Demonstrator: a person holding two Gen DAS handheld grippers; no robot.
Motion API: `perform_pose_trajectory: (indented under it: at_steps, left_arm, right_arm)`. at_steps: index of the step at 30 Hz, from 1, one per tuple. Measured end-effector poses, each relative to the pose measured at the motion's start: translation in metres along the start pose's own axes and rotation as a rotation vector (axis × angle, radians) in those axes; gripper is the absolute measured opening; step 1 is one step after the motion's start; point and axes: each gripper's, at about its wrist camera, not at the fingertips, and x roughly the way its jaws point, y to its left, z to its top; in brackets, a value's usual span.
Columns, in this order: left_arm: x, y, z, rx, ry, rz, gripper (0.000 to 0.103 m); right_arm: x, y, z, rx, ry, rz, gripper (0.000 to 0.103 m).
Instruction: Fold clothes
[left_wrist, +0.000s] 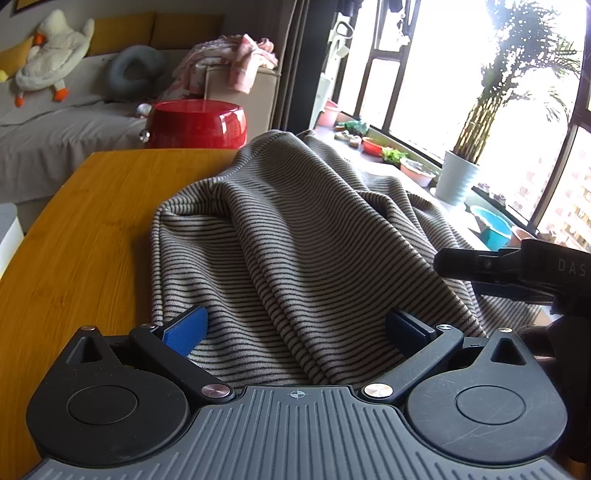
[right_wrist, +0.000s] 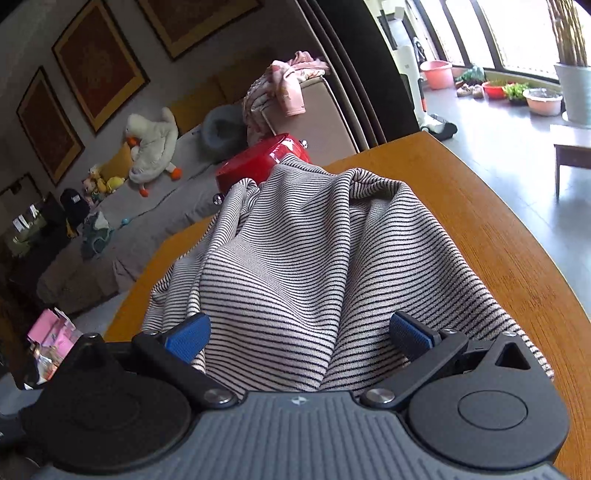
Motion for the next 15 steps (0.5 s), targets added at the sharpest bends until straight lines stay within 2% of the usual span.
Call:
perform_pose_trajectory:
  at_steps: [4, 7, 9, 13, 14, 15]
  left_arm:
    - [-0.002, 0.002, 0.004, -0.004, 0.021, -0.005, 0.103]
    - [-0.008, 0.013, 0.015, -0.036, 0.036, -0.065, 0.103]
    - [-0.013, 0.017, 0.027, -0.035, 0.003, -0.097, 0.103]
    - [-0.003, 0.015, 0.051, -0.005, -0.032, -0.106, 0.103]
    - [0.003, 0.014, 0.053, -0.004, -0.035, -0.110, 0.103]
    - [0.009, 0.013, 0.055, 0.000, -0.035, -0.111, 0.103]
  right_arm:
    - [0.001, 0.008, 0.003, -0.058, -0.013, -0.020, 0.103]
    - [-0.013, 0.006, 0.010, -0.071, -0.142, 0.012, 0.103]
    - [-0.019, 0.006, 0.022, -0.097, -0.213, 0.012, 0.103]
    - [-0.004, 0.007, 0.045, -0.147, -0.156, 0.011, 0.103]
    - [0.002, 0.007, 0.049, -0.159, -0.135, 0.006, 0.098]
    - [0.008, 0.007, 0.053, -0.171, -0.114, 0.001, 0.088]
